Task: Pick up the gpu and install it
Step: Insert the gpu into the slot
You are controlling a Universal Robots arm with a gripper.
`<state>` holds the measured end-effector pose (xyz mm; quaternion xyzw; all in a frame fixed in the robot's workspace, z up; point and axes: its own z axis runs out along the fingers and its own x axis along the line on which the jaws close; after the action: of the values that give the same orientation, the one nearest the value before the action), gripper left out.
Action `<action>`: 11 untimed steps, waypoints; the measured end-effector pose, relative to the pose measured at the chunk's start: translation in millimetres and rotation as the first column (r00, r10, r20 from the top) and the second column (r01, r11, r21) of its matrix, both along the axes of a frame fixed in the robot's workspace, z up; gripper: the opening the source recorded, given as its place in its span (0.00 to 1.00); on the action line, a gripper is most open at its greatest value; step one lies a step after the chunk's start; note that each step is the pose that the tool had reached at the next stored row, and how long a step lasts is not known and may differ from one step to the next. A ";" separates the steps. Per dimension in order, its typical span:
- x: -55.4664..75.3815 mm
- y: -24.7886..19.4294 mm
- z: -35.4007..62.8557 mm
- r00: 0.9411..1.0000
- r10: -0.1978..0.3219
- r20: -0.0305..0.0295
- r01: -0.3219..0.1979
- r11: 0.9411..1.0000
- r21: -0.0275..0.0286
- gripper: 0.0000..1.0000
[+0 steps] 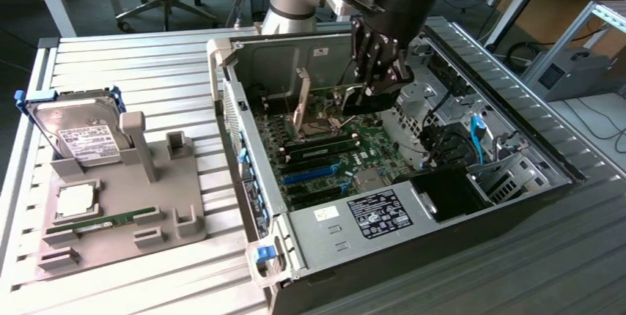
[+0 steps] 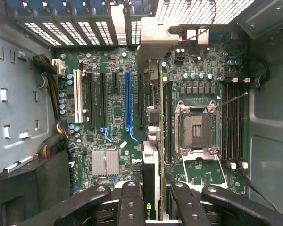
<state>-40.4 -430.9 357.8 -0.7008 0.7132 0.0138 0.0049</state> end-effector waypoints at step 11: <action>-3.6 0.0 -8.3 1.000 0.000 0.000 0.000 1.000 0.000 0.27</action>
<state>-44.0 -430.9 349.5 -0.7008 0.7132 0.0136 0.0049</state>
